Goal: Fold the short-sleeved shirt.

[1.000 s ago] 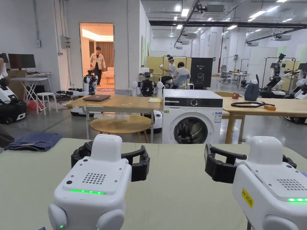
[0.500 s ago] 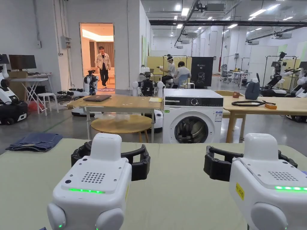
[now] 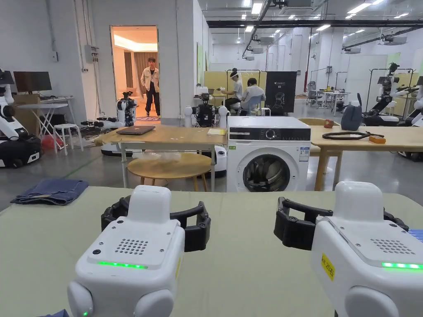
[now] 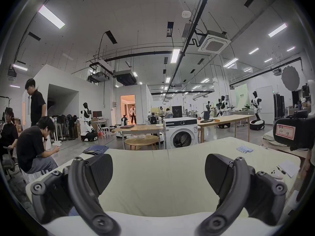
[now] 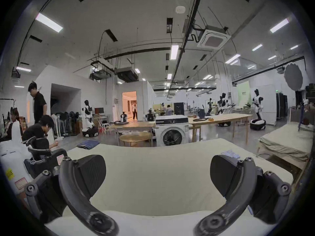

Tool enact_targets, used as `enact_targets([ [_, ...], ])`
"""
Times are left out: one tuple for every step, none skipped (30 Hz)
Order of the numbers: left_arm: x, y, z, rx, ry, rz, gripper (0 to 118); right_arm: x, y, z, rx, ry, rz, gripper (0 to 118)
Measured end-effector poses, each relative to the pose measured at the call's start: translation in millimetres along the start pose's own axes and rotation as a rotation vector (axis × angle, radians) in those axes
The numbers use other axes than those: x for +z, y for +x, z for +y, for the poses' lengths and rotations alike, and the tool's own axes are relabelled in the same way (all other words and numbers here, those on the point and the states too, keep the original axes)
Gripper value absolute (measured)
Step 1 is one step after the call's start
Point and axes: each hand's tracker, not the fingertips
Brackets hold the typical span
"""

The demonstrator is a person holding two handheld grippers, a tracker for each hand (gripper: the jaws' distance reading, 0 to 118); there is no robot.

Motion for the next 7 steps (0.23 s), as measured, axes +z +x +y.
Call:
enact_targets([
  [-0.8,-0.1,-0.1,0.001,-0.001,0.002,109,-0.1,-0.9,0.0,0.007,0.007,-0.013,118],
  [-1.6,-0.3,-0.1,0.002,-0.001,0.003,109,-0.4,-0.7,0.1,0.013,0.012,-0.018,118],
  [-2.6,-0.9,-0.3,0.006,-0.001,0.002,109,-1.2,-0.4,0.3,0.025,0.012,-0.02,118],
  [-3.7,-1.1,-0.5,0.01,-0.002,0.002,109,-2.1,0.0,0.4,0.038,0.001,-0.02,118],
  [-4.6,-1.2,-0.7,0.013,-0.004,0.001,109,-3.4,1.0,0.0,0.043,-0.012,-0.013,118],
  [-5.7,-1.2,-1.3,0.016,-0.006,0.001,109,-5.8,1.3,-0.8,0.041,-0.027,0.002,118],
  [-6.3,-1.4,-2.3,0.02,-0.007,0.0,109,-7.3,1.6,-3.0,0.038,-0.034,0.012,118],
])
